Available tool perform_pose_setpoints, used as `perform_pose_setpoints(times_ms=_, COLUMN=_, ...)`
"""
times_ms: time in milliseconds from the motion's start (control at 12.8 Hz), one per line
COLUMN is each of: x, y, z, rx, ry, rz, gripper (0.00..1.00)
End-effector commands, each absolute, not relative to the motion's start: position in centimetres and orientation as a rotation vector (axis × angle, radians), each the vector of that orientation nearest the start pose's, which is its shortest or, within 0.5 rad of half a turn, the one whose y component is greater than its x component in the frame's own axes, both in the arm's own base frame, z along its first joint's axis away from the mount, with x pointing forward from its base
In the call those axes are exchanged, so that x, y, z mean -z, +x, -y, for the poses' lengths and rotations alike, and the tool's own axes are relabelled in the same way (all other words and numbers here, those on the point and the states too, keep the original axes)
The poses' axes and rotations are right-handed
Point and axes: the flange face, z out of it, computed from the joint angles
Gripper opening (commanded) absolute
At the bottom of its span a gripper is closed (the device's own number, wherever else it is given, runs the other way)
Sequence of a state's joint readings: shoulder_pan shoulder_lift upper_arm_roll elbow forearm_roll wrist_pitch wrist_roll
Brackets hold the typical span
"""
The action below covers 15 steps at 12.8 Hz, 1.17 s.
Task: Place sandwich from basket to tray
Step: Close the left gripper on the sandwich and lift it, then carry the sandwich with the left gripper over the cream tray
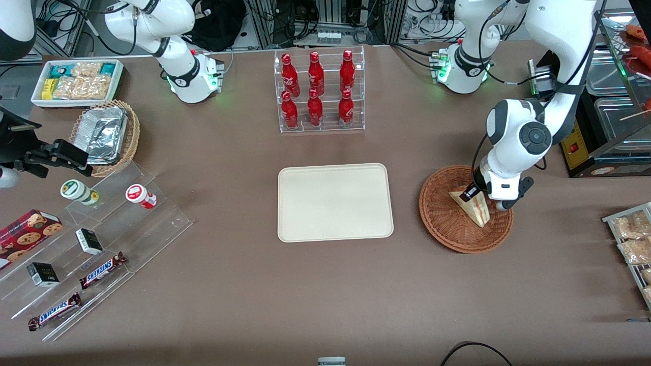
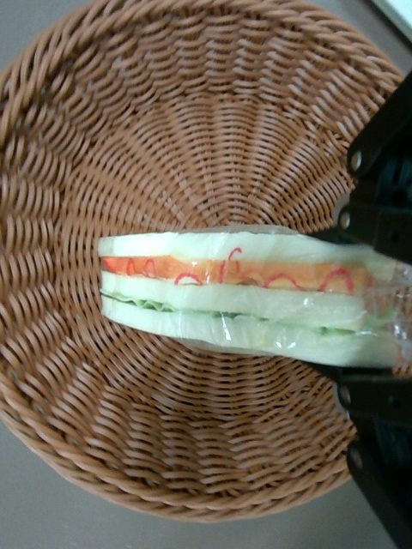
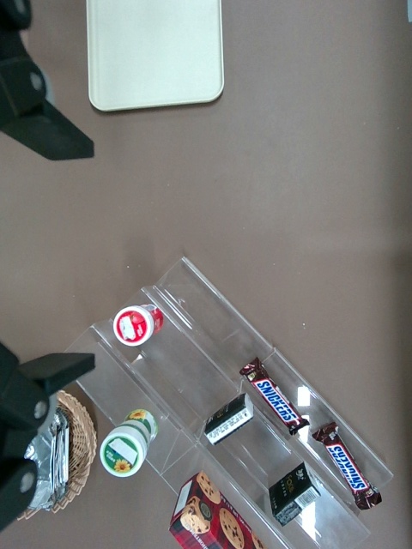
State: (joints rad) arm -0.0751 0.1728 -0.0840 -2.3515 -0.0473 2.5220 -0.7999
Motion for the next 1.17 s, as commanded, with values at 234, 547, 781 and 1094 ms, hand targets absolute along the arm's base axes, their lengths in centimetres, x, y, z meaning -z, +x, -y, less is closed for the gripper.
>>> perform_pose_setpoints(times_ms=234, x=-31.5, y=53.3, z=10.3, rx=-0.195, ry=-3.037, rz=0.772, gripper=0.04)
perform_pose_setpoints(times_ms=547, x=-33.7, y=53.7, z=17.1, rx=-0.259, ry=-2.987, rz=0.411, gripper=0.03)
perform_pose_setpoints(times_ms=781, x=-33.0, y=53.8, z=22.9, rx=-0.284, ry=-3.011, rz=0.110, gripper=0.02)
perform_pose_setpoints(times_ms=1094, x=-31.3, y=53.8, z=32.9, rx=-0.294, ry=-3.061, rz=0.153, gripper=0.03)
